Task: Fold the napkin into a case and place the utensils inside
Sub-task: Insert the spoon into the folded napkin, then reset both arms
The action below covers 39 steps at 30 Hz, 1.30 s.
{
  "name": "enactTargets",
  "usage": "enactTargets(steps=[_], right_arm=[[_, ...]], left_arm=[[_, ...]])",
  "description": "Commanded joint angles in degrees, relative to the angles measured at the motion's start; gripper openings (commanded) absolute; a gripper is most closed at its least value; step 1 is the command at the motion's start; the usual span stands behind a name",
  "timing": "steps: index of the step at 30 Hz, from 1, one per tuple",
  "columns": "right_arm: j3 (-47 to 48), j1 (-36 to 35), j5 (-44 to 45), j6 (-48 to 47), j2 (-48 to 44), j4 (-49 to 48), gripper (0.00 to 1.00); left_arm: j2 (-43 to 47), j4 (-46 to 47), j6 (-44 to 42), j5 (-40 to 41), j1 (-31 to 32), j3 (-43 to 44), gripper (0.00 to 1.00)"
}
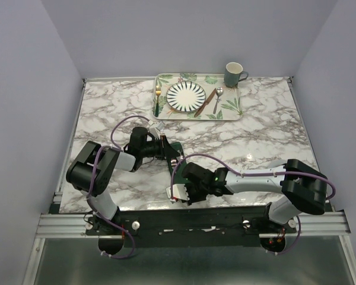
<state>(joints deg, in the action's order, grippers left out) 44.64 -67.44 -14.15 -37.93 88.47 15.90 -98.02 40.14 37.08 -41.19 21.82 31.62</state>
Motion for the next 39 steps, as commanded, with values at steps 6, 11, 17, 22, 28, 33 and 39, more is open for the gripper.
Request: enactTargets(steps=[6, 11, 17, 22, 28, 33, 39], right_arm=[[1.06, -0.32, 2.11, 0.32, 1.36, 0.10, 0.11], [1.24, -0.32, 1.93, 0.23, 1.71, 0.10, 0.11], [1.85, -0.32, 2.11, 0.67, 1.19, 0.18, 0.11], [3.43, -0.32, 2.73, 4.43, -4.16, 0.36, 0.11], [7.38, -0.24, 2.29, 8.49, -10.67, 6.59, 0.17], [10.28, 2.04, 3.34, 9.36, -20.06, 7.74, 0.29], [14.67, 17.05, 3.69, 16.13, -24.04, 8.53, 0.71]], left_arm=[[6.69, -2.25, -3.32, 4.18, 0.41, -0.86, 0.41], [8.81, -5.95, -7.28, 4.71, 1.11, 0.11, 0.45], [11.18, -12.27, -12.64, 5.59, 1.12, 1.25, 0.40], [15.74, -21.92, -19.58, 3.66, 0.33, 6.33, 0.44], [22.69, -40.47, -30.74, 4.01, -3.36, 16.52, 0.60], [29.36, -55.67, -40.94, 8.75, -7.67, 24.97, 0.97], [27.39, -73.10, -42.42, 14.30, -11.28, 39.27, 0.99]])
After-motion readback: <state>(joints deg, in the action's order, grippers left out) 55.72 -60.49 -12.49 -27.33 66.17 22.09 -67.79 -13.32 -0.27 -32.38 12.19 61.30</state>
